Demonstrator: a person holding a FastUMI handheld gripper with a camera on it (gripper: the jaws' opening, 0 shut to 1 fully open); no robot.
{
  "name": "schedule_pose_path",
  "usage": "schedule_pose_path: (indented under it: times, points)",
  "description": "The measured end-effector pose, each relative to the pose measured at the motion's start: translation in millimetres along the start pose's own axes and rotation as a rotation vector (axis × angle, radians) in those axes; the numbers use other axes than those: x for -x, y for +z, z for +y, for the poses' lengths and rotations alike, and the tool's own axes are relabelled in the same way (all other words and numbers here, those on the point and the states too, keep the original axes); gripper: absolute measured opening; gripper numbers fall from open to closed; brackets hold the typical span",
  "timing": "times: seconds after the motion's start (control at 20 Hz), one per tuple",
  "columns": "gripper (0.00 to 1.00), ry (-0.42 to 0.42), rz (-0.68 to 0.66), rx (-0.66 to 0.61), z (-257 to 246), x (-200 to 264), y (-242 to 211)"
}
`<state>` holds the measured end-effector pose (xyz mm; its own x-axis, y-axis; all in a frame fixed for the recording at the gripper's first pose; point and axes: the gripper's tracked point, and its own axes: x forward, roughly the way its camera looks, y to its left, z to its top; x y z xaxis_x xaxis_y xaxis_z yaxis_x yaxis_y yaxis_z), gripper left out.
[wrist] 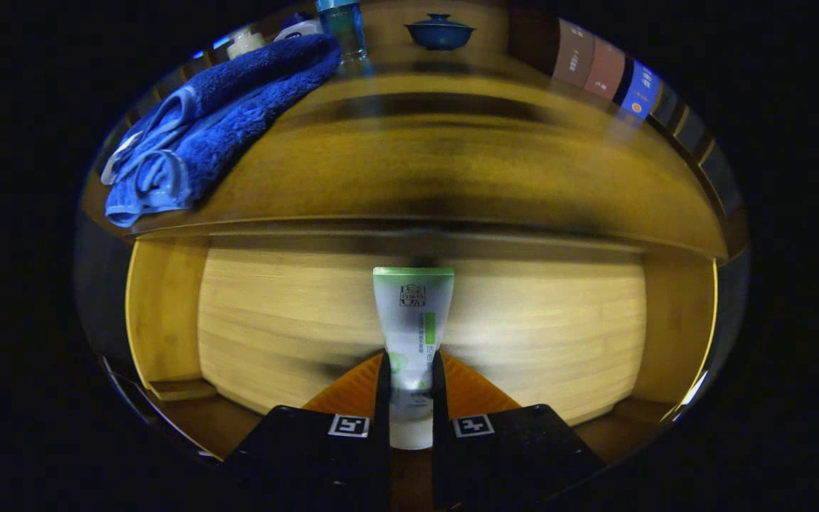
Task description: Pull open the drawer, take out the items inside it, and place them on the countertop above the cabinet.
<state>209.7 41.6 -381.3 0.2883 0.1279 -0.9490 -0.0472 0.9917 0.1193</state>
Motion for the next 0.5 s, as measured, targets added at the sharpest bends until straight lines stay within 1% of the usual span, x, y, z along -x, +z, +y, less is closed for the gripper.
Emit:
schedule_pose_path:
  times: [0.25, 0.35, 0.5]
  points:
    - [0.28, 0.017, -0.043, 0.049, 7, 30, -11]
    - [0.28, 0.015, -0.07, 0.046, 7, 45, -12]
    - [0.28, 0.04, -0.11, 0.048, 10, 70, -9]
